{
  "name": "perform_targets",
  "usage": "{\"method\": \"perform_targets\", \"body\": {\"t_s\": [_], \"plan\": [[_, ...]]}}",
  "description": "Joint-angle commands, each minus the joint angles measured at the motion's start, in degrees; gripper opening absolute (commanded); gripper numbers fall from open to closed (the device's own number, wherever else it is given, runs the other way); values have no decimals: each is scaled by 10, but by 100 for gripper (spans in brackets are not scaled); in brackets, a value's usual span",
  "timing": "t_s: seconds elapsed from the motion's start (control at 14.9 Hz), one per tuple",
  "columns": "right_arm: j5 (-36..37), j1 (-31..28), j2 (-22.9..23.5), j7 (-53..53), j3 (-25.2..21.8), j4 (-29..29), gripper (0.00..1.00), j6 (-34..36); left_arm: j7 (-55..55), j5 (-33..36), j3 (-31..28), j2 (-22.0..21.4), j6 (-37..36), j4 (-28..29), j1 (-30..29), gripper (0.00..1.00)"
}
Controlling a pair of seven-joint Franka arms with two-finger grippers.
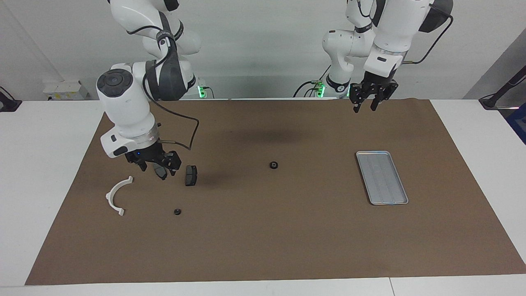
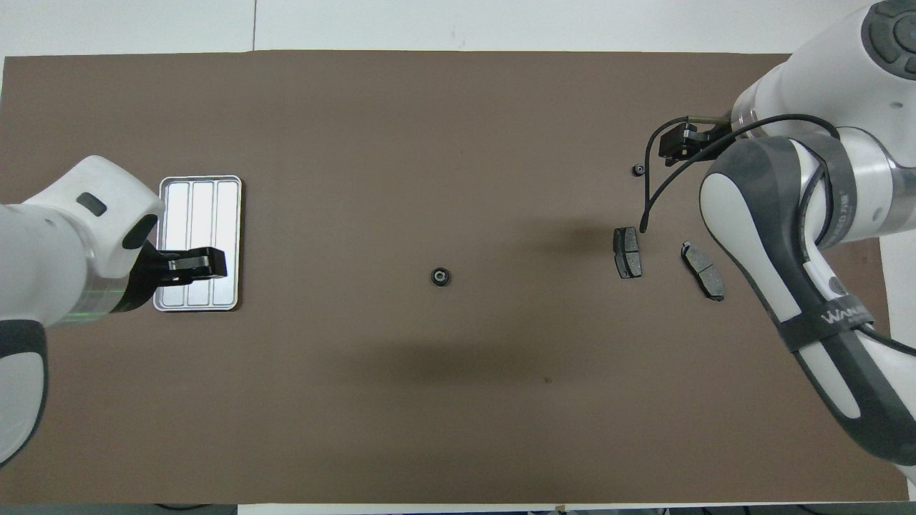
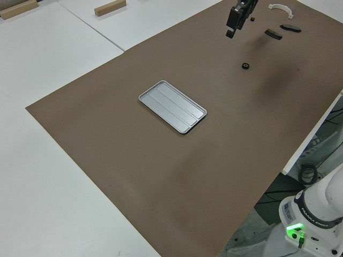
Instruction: Pick bearing gear from pile to tray
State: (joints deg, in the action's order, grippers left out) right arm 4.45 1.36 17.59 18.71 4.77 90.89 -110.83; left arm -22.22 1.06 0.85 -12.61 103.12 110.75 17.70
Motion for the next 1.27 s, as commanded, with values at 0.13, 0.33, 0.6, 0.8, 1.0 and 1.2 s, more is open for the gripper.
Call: {"method": "perform_targets", "body": {"t_s": [0.13,0.33,0.6,0.8,1.0,1.2], "plan": [[-11,-15,29,-14,8,18,100,-64,-73,-3,-9,63,55,8,72,59],[-10,-15,50,-7,8,21,100,-97,-121,-1,-9,110,79,3,121,59],[-10,-10,69,11,7,28,100,-130,-186,2,-9,171,104,-29,175,59],[-9,-9,85,18,7,34,100,-151,-209,-4,-8,201,129,-35,212,59],[-8,-10,108,18,7,33,100,-172,-262,-5,-8,263,142,-71,261,59],[-8,-9,123,30,7,32,100,-188,-276,-4,-8,291,150,-93,270,59]]}}
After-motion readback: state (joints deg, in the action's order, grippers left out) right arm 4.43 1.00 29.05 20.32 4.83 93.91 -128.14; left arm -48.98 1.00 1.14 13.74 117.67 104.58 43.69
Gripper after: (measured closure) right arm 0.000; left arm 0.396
